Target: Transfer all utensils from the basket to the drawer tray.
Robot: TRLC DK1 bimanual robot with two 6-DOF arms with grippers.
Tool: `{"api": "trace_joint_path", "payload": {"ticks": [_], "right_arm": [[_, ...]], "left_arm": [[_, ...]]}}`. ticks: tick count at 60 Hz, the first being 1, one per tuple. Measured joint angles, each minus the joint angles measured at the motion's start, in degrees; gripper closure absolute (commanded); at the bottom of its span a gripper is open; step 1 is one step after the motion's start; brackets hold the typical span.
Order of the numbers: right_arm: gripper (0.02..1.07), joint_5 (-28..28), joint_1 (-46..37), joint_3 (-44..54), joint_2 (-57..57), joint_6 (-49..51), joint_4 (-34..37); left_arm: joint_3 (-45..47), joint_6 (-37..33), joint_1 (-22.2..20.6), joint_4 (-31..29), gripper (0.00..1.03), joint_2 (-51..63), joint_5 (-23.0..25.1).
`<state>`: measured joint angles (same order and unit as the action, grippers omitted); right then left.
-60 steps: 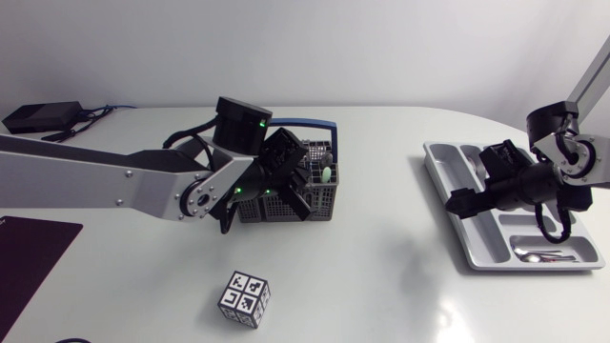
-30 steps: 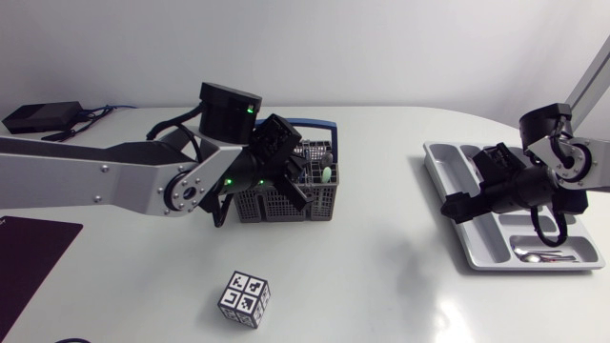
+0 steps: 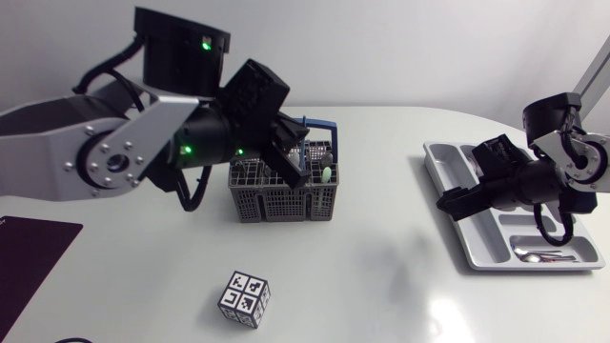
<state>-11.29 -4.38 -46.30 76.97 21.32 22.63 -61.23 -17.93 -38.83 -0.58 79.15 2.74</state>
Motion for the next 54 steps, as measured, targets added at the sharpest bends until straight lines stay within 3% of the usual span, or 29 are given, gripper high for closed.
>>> {"api": "trace_joint_path", "payload": {"ticks": [14,24,34,44,54], "right_arm": [[0.10,-4.50,7.13,-0.20,-9.64,-0.11,4.90],[0.10,-8.59,16.90,-2.80,-13.97,-1.44,7.30],[0.10,-11.96,24.72,-7.43,-13.57,-4.04,7.56],[0.14,-14.16,28.96,-10.05,-9.33,-5.86,7.26],[0.28,-14.45,31.30,-10.38,-6.32,-6.80,6.27]], "left_arm": [[-8.26,7.19,1.77,-9.77,0.98,-3.17,7.52],[-12.33,14.27,5.95,-16.04,0.99,-2.58,18.60],[-13.94,19.15,7.56,-18.36,1.00,0.70,27.30],[-13.94,21.27,7.58,-19.34,1.00,3.65,31.47],[-13.94,22.53,7.58,-19.43,1.00,5.33,34.40]]}}
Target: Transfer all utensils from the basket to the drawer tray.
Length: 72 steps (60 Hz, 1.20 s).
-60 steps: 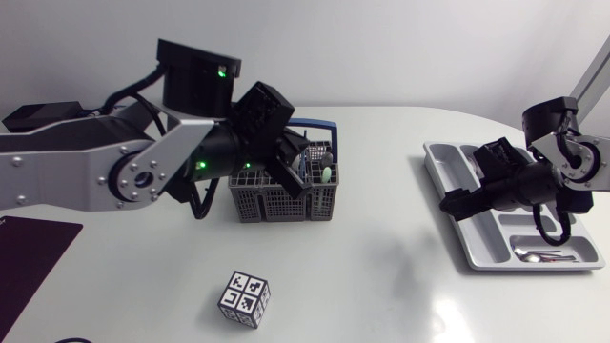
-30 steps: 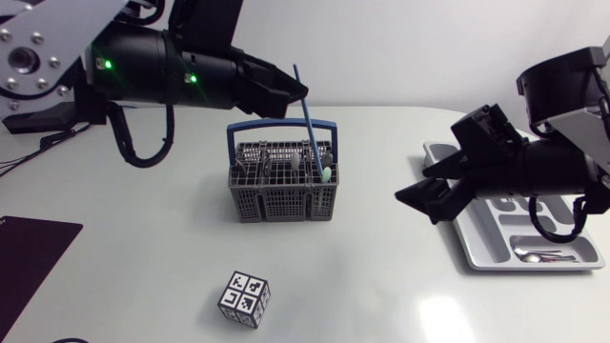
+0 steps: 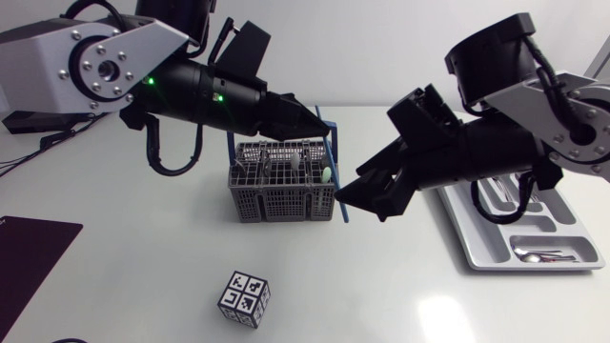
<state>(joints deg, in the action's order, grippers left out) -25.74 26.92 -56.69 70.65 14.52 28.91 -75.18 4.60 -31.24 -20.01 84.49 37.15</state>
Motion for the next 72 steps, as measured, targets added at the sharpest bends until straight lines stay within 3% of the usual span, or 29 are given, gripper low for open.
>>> {"api": "trace_joint_path", "payload": {"ticks": [13,23,32,37,48,54,72], "right_arm": [[0.62,0.02,1.53,0.00,1.81,-1.11,-1.86],[0.97,0.00,1.57,-0.02,1.81,-1.27,-2.16],[1.00,-0.11,1.92,0.00,1.81,-1.27,-2.14],[1.00,-0.26,1.92,0.00,1.79,-1.25,-2.12],[1.01,-1.51,2.40,0.09,1.57,-1.18,-2.08],[1.01,-1.49,2.38,0.87,1.14,-0.94,-1.81],[1.01,-1.49,-4.09,4.55,-1.44,2.34,1.07]], "left_arm": [[0.00,1.25,0.02,-0.07,1.00,0.13,2.91],[0.00,1.46,0.00,-0.07,1.00,0.24,3.34],[0.00,1.66,0.02,-0.07,1.00,0.33,3.34],[-0.02,1.88,0.02,-0.07,0.94,0.33,3.34],[-0.83,3.37,0.13,-0.11,0.55,0.33,4.46],[-2.27,3.39,0.76,-0.09,0.45,0.33,4.63],[-5.90,5.97,8.00,0.37,0.41,0.20,4.59]]}}
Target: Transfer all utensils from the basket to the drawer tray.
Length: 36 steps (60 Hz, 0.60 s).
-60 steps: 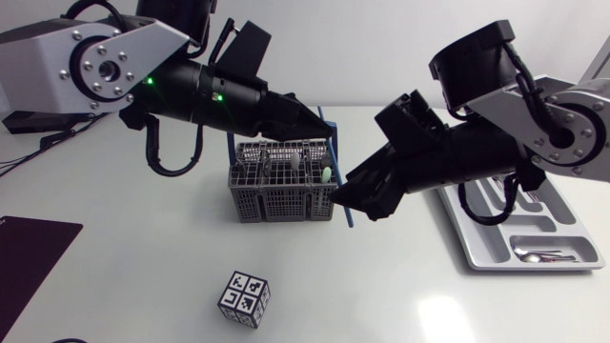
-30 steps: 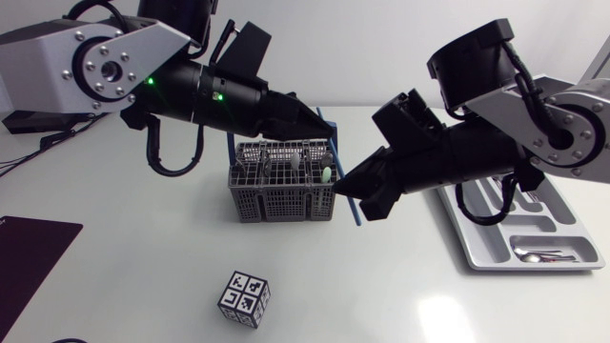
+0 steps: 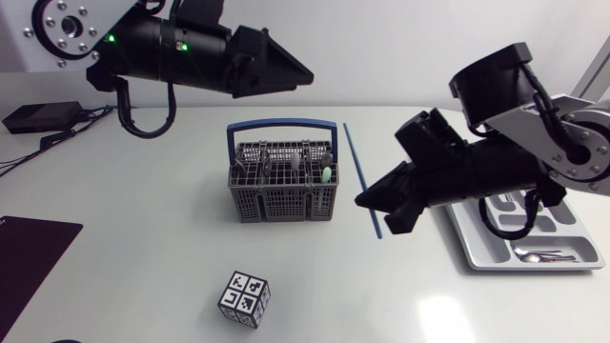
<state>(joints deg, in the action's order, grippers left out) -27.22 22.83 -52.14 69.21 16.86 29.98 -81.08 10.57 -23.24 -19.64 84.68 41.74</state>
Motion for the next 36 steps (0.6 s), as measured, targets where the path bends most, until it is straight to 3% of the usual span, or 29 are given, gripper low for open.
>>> {"api": "trace_joint_path", "payload": {"ticks": [9,19,27,36], "right_arm": [[1.01,0.24,-10.49,0.52,-0.37,2.64,0.63],[1.01,1.66,-27.56,-0.24,5.46,6.82,1.38],[1.01,3.93,-36.00,-2.86,13.57,9.01,1.60],[1.01,8.07,-38.77,-4.98,19.47,9.35,1.22]], "left_arm": [[0.02,-0.33,3.15,-0.02,0.41,-0.70,-2.36],[2.64,-5.62,3.48,-0.31,0.41,-2.64,-9.25],[6.62,-9.97,1.46,-0.68,0.41,-2.84,-14.84],[9.88,-13.92,-3.23,-0.90,0.41,-2.78,-19.93]]}}
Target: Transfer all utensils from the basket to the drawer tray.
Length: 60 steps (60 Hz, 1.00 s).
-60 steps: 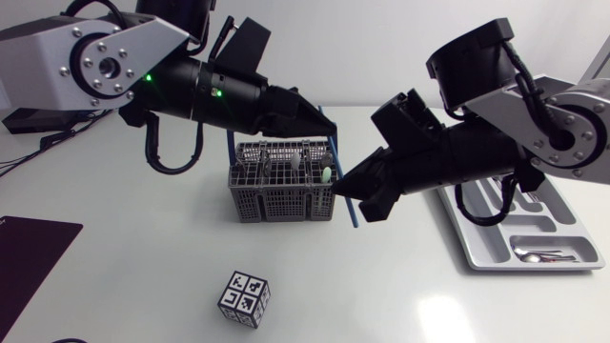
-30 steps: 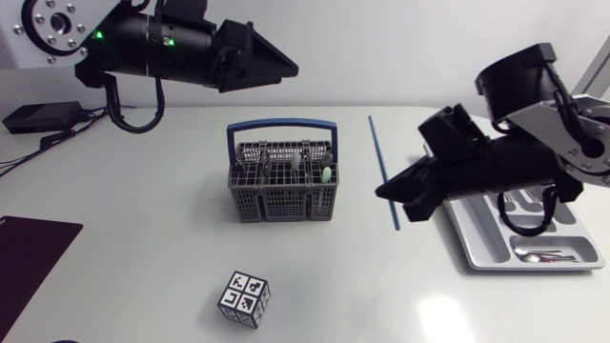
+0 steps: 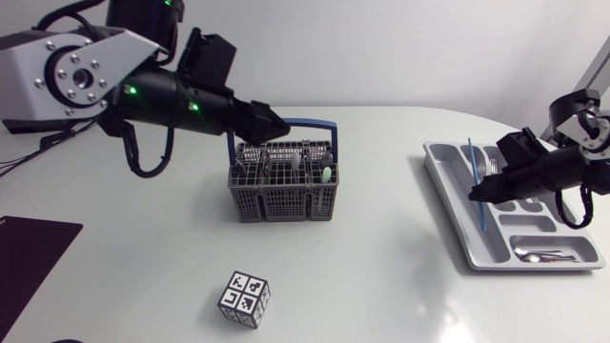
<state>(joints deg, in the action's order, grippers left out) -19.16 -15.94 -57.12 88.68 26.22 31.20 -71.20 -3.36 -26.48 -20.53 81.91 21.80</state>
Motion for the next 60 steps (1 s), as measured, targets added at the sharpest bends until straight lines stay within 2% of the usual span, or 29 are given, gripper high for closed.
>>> {"api": "trace_joint_path", "payload": {"ticks": [12,16,26,32,36,60], "right_arm": [[0.98,2.80,-2.03,-0.92,6.47,0.00,-1.68],[0.92,3.45,-2.84,-0.96,7.82,0.00,-2.27],[0.64,5.35,-3.69,-0.96,8.83,0.00,-3.15],[0.33,5.62,-3.67,-0.96,8.83,0.02,-3.17],[0.20,5.95,-3.67,-0.96,8.83,0.00,-3.17],[0.15,6.43,-3.50,-0.24,7.37,0.00,-3.13]], "left_arm": [[1.64,-4.48,-7.21,1.09,0.41,2.45,-5.14],[1.62,-4.83,-7.89,1.09,0.41,3.80,-6.10],[-0.70,-4.52,-8.94,-1.01,0.43,9.20,-8.85],[-3.98,-3.45,-10.10,-2.95,0.43,11.96,-10.12],[-6.27,-2.62,-10.62,-4.33,0.43,13.25,-10.60],[-20.92,2.45,-12.22,-14.53,0.44,23.65,-14.23]]}}
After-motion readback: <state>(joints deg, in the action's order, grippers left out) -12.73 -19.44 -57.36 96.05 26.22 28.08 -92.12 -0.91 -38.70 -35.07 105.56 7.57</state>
